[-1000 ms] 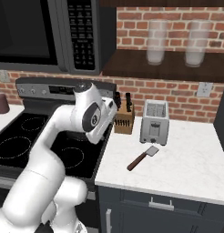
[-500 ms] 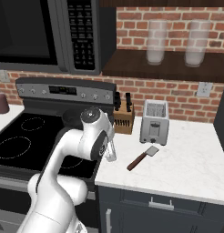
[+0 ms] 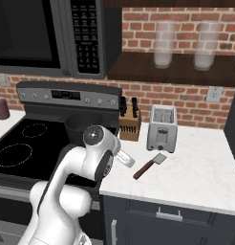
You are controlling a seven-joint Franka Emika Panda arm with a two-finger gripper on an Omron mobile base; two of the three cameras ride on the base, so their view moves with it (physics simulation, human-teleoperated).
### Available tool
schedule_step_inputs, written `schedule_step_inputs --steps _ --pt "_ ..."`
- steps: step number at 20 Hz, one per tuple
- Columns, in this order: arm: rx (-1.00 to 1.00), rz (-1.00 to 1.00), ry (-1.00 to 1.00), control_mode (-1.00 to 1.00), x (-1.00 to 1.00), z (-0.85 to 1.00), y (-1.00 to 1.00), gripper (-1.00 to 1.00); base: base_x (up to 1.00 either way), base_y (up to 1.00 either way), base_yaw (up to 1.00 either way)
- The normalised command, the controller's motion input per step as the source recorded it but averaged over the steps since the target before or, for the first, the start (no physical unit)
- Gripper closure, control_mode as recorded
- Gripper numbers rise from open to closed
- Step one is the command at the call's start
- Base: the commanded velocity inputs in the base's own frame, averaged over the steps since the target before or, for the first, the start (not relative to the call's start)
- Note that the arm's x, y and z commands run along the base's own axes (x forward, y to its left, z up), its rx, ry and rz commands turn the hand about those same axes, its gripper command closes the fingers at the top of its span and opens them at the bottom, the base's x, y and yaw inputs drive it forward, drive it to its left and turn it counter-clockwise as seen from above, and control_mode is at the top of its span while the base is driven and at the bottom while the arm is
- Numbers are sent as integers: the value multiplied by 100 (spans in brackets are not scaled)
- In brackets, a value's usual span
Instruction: Put the bell pepper and sweet potato in the pot. Retrieve the spatula and lightly stir the vegetables in the pot.
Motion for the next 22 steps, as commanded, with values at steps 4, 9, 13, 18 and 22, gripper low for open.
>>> schedule_step_inputs --steps 4,9,13,18,22 --pt "-47 20 3 -100 0 -24 -3 -100 0 0 0" --pt "-25 9 10 -100 0 -37 -1 -100 0 0 0" --pt "-3 3 11 -100 0 -43 -14 -100 0 0 0" --pt "3 0 13 -100 3 -38 -26 -100 0 0 0" --pt "6 0 9 -100 13 -33 -20 -100 0 0 0"
